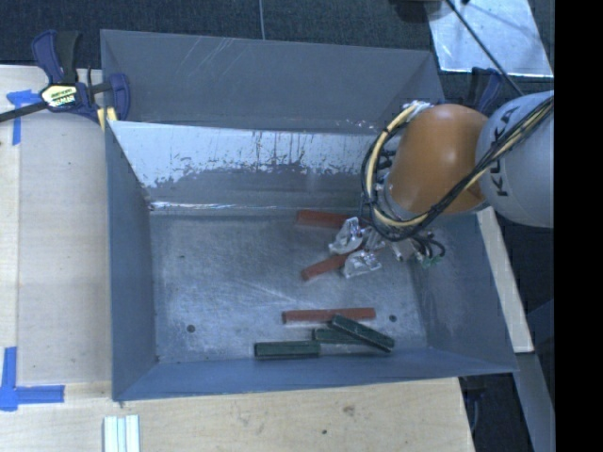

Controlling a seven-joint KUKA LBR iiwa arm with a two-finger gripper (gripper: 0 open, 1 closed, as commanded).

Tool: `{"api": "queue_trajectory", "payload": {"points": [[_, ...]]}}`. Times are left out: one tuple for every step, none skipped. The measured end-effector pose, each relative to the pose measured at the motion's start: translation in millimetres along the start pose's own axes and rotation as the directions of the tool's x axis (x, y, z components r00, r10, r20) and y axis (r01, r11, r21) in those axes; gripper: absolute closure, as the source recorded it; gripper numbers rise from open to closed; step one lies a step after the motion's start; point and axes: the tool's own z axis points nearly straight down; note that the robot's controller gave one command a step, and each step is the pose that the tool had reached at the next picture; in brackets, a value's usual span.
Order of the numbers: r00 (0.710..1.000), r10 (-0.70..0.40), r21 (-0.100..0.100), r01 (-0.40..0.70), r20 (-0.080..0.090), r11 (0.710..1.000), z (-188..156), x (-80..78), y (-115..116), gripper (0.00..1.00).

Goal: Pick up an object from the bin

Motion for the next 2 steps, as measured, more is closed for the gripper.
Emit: {"api": "queue_trajectory", "payload": {"points": [[0.993,-0.113,-0.002,0.113,-0.018,0.994,-6.7,11.9,24.9,1.0],[0.992,-0.128,-0.005,0.128,-0.018,0.992,-145.1,-13.2,-2.9,1.0]]}}
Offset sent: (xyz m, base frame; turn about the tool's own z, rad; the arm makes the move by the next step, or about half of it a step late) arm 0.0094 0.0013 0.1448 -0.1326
